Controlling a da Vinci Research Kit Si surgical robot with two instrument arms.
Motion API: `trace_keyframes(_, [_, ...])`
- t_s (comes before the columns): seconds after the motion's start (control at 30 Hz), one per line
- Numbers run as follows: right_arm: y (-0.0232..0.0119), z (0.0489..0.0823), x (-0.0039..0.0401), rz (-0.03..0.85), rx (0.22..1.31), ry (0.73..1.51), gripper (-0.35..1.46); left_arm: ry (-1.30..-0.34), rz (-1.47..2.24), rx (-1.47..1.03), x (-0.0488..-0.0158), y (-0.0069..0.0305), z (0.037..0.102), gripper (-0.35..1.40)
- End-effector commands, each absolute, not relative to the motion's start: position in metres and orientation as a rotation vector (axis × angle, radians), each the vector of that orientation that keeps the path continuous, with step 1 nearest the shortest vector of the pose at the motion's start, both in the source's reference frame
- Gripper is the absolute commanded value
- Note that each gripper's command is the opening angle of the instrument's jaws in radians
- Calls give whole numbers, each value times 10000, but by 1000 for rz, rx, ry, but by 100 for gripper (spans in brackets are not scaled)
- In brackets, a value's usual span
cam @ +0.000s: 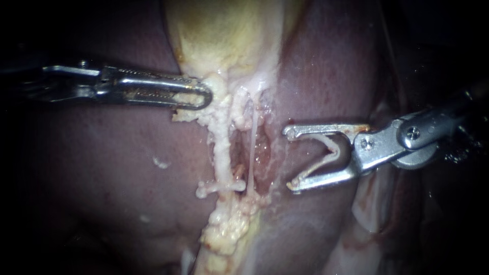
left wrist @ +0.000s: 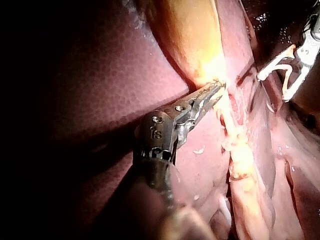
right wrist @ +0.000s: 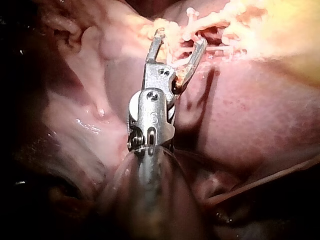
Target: Clipping second clip left tube
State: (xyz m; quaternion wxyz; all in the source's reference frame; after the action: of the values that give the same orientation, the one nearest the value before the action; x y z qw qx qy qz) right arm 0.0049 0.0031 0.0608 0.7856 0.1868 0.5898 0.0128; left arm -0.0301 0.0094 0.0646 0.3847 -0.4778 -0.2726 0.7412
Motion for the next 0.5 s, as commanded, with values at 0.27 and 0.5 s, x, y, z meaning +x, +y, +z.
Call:
trace_keyframes(0.27, [31,608,49,28,403,1272,50,-735,1860,-1198,-273,110,618,-35])
trace_keyframes(0.5, [31,608,49,33,406,1271,50,-746,1821,-1208,-242,126,582,-35])
